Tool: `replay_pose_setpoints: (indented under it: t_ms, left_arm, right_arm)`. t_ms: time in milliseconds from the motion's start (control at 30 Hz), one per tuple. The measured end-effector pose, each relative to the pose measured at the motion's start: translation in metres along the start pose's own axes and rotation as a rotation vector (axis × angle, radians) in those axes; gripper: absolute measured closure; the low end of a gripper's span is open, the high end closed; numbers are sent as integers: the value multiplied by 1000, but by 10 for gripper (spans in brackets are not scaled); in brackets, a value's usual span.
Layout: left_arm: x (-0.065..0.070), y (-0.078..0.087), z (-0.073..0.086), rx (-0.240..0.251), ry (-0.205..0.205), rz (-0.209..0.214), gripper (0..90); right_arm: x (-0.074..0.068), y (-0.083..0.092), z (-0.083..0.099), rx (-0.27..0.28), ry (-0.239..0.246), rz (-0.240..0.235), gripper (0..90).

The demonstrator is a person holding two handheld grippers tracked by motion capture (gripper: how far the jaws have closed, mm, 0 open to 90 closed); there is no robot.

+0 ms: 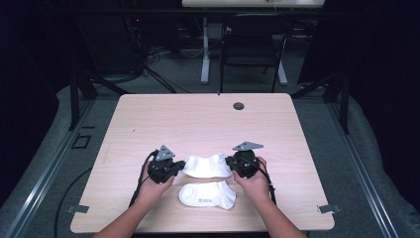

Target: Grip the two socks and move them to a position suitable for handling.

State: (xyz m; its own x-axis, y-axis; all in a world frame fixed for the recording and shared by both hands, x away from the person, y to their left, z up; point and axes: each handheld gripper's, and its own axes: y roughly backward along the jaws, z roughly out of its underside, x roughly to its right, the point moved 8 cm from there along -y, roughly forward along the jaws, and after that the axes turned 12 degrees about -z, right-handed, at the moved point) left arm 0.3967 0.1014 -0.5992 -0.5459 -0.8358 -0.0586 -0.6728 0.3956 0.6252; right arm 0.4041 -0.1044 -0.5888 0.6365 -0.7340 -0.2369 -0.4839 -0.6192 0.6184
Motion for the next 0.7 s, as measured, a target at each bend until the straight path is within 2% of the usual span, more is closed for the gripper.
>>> replay_pose_setpoints:
  t_ms: [200,433,700]
  left_arm:
    - [5,8,-1,13,-5,3,878]
    - [10,18,0,38,-54,-18,877]
    - [16,26,3,48,-78,-18,877]
  right_arm:
    - [-10,7,0,0,32,-1,842]
    - [-19,14,1,14,75,6,842]
    - [-28,21,11,11,117,6,842]
